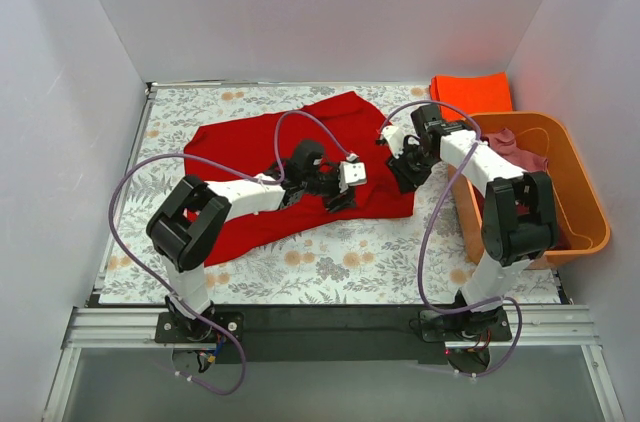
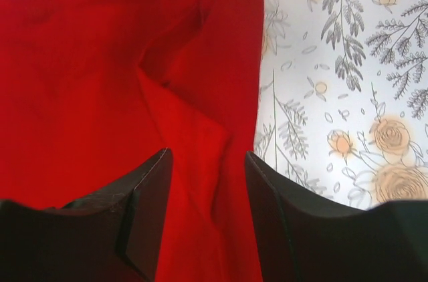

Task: Fold and stack the t-shirts
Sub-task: Flatten the tshirt out

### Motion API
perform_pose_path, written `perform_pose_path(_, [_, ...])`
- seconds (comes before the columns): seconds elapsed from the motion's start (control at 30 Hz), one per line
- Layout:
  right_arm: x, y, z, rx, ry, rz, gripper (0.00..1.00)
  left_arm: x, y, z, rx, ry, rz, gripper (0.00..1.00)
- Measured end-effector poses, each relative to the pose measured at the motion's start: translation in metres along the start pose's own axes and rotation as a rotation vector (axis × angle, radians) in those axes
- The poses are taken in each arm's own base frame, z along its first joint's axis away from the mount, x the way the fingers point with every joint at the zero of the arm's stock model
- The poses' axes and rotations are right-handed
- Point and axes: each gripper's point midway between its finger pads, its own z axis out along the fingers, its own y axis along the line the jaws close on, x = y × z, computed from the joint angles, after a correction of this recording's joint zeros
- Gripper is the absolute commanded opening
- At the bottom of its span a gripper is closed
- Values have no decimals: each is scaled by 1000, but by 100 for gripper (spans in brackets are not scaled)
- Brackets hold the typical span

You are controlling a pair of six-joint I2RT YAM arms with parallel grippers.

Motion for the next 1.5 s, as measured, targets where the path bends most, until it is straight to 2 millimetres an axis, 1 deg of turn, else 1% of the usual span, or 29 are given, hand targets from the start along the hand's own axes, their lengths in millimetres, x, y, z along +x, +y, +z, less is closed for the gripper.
perform_pose_path(0.1, [6, -7, 5, -4, 28, 8, 41, -8, -3, 12, 29, -22, 67, 45])
perform_pose_path(0.17, [8, -11, 9, -4, 41, 14, 41, -9, -4, 17, 41, -29, 94, 45])
perform_pose_path(0.33, [11, -16, 14, -15, 54, 29, 41, -2, -9, 26, 70, -18, 129, 43])
perform_pose_path(0.57, [7, -9, 17, -75, 37, 40, 41, 2, -14, 34, 92, -13, 162, 40])
perform_pose_path(0.73, [4, -5, 27, -129, 37, 58, 41, 8, -13, 39, 102, 0, 171, 38])
perform_pose_path(0.9, [9, -4, 36, -155, 58, 74, 40, 14, -13, 42, 110, 17, 170, 36])
perform_pose_path(1.03, [10, -4, 39, -164, 64, 77, 35, 14, -13, 42, 113, 20, 177, 36])
perform_pose_path(1.1, [10, -3, 39, -167, 61, 77, 29, 15, -13, 41, 112, 24, 178, 35])
perform_pose_path(1.2, [9, -2, 40, -173, 58, 78, 19, 17, -11, 43, 105, 32, 179, 31])
perform_pose_path(1.23, [9, -2, 40, -174, 57, 78, 15, 18, -10, 44, 103, 35, 178, 26])
perform_pose_path(1.27, [9, -2, 40, -175, 56, 78, 10, 19, -9, 44, 100, 39, 177, 21])
perform_pose_path(1.3, [9, -2, 40, -176, 55, 77, 7, 20, -8, 45, 98, 43, 175, 16])
perform_pose_path(1.33, [9, -1, 40, -177, 55, 77, 4, 21, -7, 46, 96, 47, 174, 9])
perform_pose_path(1.37, [9, -1, 40, -178, 54, 78, 1, 22, -7, 46, 95, 50, 171, 6])
perform_pose_path(1.43, [8, -1, 40, -180, 52, 79, 1, 22, -5, 47, 92, 52, 170, 1])
perform_pose_path(1.5, [8, -1, 40, -181, 51, 79, 1, 20, -4, 47, 90, 49, 167, 0])
